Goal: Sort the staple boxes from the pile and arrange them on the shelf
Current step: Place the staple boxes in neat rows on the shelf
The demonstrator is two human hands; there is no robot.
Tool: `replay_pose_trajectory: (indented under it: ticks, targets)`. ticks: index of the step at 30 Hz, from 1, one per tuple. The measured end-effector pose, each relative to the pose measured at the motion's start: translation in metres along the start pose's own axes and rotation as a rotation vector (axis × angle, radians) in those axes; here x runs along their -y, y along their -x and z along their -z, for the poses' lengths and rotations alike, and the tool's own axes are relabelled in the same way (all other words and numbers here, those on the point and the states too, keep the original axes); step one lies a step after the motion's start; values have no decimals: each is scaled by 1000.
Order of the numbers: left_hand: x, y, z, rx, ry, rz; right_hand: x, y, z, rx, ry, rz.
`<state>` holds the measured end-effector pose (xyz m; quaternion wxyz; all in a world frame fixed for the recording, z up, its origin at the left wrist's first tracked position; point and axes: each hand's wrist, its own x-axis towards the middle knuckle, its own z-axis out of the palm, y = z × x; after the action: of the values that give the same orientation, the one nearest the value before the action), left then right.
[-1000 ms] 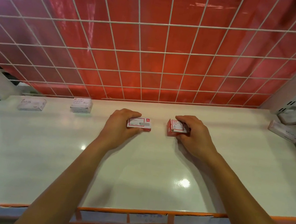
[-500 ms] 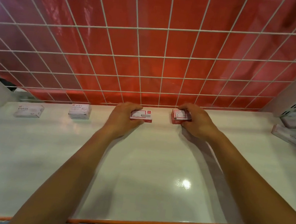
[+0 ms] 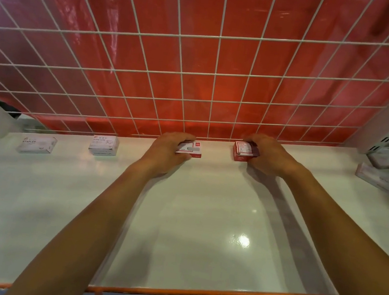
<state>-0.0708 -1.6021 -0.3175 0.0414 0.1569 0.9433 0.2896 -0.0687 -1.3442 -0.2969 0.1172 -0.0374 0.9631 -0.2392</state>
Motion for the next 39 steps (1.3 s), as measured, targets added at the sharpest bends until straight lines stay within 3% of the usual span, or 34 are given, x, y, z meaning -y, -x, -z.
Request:
replay_pose_trajectory:
  ticks: [11,21,39]
  targets:
    - [-5,2,-1,13,-10,47,-5,1,-1,0,4,3]
    - [-65,10,-24,-167,-72,-60,-21,42,-7,-220,-57,-35]
    - [-237,-3,-146,52,-235,-369,-121,164,24,-376,129,-229]
